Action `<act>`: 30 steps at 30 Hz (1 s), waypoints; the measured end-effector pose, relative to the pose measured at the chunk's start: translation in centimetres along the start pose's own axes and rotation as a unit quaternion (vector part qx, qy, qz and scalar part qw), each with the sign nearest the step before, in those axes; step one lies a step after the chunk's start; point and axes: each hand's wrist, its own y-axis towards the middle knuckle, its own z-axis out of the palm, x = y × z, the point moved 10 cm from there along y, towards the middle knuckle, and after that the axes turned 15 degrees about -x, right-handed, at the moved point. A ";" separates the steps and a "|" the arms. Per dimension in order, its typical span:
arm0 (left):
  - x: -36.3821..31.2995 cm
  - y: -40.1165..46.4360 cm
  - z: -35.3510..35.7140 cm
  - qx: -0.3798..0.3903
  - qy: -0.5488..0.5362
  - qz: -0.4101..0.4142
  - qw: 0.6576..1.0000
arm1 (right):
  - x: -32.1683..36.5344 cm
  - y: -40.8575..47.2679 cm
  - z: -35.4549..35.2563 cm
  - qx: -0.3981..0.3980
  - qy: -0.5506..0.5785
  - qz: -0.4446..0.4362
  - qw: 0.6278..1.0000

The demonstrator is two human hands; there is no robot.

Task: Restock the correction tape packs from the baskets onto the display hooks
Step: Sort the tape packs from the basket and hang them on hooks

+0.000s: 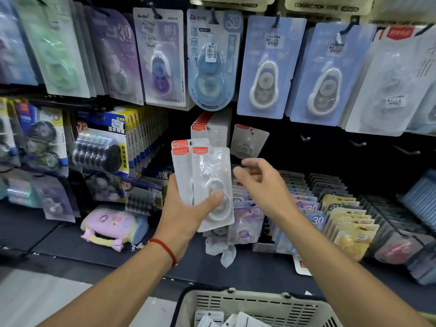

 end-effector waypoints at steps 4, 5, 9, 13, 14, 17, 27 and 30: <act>0.0 -0.1 1.1 0.024 -0.042 -0.020 0.999 | -0.1 -1.8 2.6 0.103 0.019 0.000 0.995; 0.2 -0.3 1.3 0.026 -0.055 -0.031 0.998 | -0.3 -2.0 2.7 0.105 0.024 -0.001 0.994; 1.2 -0.1 0.9 0.021 -0.078 -0.067 0.994 | -0.8 -1.2 0.7 0.020 0.088 0.028 0.996; 0.9 0.7 -0.7 -0.025 -0.005 -0.021 0.999 | -0.9 0.2 -1.9 -0.076 0.099 0.030 0.992; 0.8 0.7 -0.9 -0.028 0.006 -0.013 1.000 | -0.9 0.4 -2.3 -0.086 0.106 0.029 0.990; 0.5 0.7 -1.2 -0.031 0.026 0.008 0.999 | -0.8 0.8 -2.7 -0.101 0.121 0.035 0.987; -1.1 0.4 -1.9 -0.058 0.050 0.042 0.996 | -0.8 0.8 -3.0 -0.134 0.033 0.034 0.990; -1.1 0.2 -1.6 -0.053 0.046 0.037 0.997 | -1.1 0.4 -3.1 -0.141 -0.090 0.017 0.986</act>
